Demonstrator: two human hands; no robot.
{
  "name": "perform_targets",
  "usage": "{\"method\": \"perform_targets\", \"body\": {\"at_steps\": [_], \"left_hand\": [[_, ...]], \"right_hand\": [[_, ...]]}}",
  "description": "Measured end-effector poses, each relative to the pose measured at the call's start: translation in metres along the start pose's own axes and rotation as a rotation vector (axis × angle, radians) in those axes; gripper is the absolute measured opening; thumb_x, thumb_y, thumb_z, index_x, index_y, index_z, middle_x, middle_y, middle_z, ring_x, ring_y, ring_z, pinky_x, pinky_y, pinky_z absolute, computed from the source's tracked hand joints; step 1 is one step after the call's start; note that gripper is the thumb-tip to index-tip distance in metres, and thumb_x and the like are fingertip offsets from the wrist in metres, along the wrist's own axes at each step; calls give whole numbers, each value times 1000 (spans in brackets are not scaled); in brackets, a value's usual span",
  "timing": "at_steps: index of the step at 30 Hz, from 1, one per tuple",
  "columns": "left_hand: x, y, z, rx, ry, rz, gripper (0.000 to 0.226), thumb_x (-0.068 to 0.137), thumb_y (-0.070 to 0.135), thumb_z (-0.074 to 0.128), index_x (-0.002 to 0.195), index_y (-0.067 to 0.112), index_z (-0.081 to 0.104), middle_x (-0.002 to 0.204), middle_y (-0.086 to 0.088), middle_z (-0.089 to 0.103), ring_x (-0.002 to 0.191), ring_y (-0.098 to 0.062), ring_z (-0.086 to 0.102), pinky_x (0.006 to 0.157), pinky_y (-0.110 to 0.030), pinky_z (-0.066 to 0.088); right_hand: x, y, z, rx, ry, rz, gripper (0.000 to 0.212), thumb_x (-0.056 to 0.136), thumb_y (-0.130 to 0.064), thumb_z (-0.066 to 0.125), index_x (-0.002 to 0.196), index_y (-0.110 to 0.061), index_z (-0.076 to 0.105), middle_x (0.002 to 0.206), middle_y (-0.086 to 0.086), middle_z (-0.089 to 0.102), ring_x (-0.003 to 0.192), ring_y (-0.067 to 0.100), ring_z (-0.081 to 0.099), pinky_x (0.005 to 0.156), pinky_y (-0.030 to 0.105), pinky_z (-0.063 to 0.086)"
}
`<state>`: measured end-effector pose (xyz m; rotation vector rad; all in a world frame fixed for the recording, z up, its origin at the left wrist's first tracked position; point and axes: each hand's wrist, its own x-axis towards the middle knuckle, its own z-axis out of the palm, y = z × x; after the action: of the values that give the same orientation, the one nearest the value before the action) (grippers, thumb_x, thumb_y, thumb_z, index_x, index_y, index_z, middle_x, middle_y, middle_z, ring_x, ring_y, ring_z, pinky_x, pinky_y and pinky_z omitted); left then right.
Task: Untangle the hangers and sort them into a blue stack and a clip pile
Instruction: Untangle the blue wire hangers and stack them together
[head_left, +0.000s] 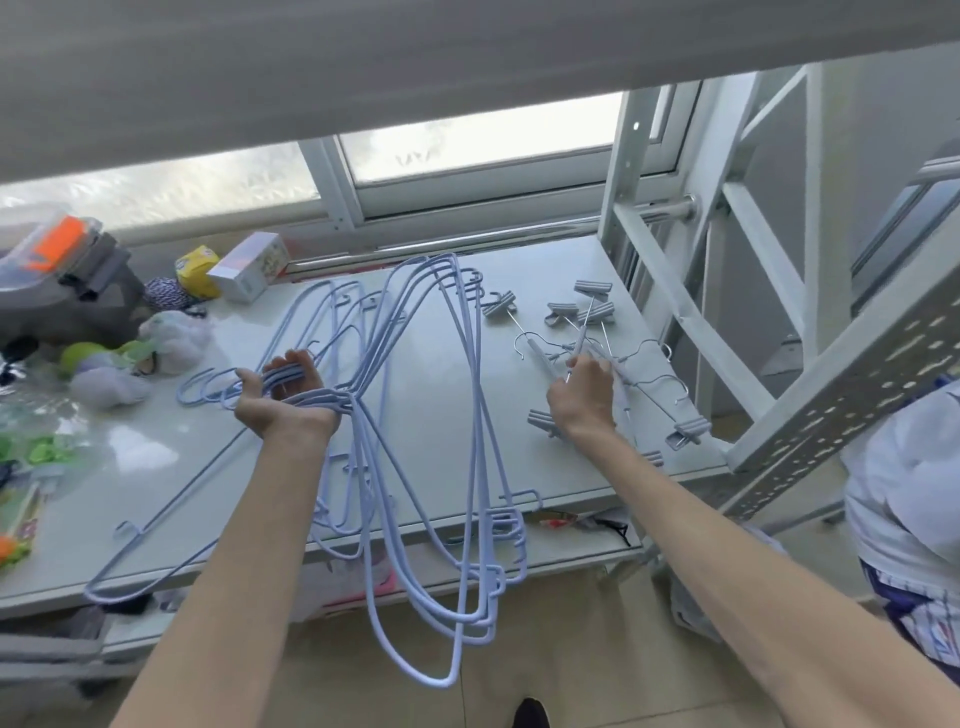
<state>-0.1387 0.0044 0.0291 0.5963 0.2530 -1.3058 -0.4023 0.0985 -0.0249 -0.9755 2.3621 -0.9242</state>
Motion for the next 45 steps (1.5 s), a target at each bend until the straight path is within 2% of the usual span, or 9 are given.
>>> {"method": "perform_targets", "body": {"at_steps": [3,10,19,26,30,34,37,41,45], "left_hand": [[8,18,-3,-34,15,1,33,96,22,54,67,6,53,55,-7,55,57,-23,58,60,-32,58],[42,77,-17,-56,59,8,29,93,26,57,74,4,55,72,-11,56,67,-25,60,64,-30,60],[78,179,-33,-149,104,-5,33,94,26,57,68,6,53,62,-7,54,58,-22,57,68,-29,59],[119,259,-31,-202,116,-34,30,95,23,53,70,6,53,62,-7,53,57,-23,56,63,-30,57],[136,292,-27,-141,89,-16,32,94,22,54,66,6,52,63,-7,54,56,-22,57,61,-29,57],[148,314,-29,-134,104,-5,32,94,21,55,66,5,52,63,-8,54,58,-22,57,68,-30,57],[159,326,-33,-150,122,-7,33,94,21,54,65,5,52,63,-9,53,57,-22,56,67,-30,56],[164,337,-40,-140,116,0,35,94,25,56,65,5,53,57,-9,56,55,-22,57,66,-29,57],[168,343,-46,-153,136,19,37,94,27,56,64,6,53,57,-8,56,56,-22,57,70,-29,56]], "right_hand": [[-8,-14,9,30,-47,-20,29,84,-3,50,112,0,58,117,17,53,107,33,55,78,24,48],[-40,-43,44,22,-140,-76,24,82,-1,53,101,-2,68,106,17,68,108,31,59,96,35,46],[-105,-124,122,-16,-204,-122,22,86,-7,50,95,1,68,98,17,69,98,31,62,81,31,47],[-165,-175,189,-137,-177,-27,13,82,-18,51,79,-6,51,81,15,54,81,33,55,60,30,38],[-193,-192,218,-260,-50,-9,41,89,-19,51,122,4,45,127,24,43,119,40,43,96,42,40],[-215,-217,237,-152,-146,204,58,87,-20,56,132,4,28,134,26,28,111,43,51,86,40,45],[-225,-230,253,-210,-225,337,82,85,-33,58,142,6,13,141,25,16,125,45,37,99,43,38],[-225,-237,273,-268,-217,364,103,79,-39,63,145,8,-1,146,23,9,132,43,25,110,48,31],[-225,-226,275,-250,-150,275,96,81,-18,64,145,10,-1,147,27,6,130,41,28,105,41,37]]}}
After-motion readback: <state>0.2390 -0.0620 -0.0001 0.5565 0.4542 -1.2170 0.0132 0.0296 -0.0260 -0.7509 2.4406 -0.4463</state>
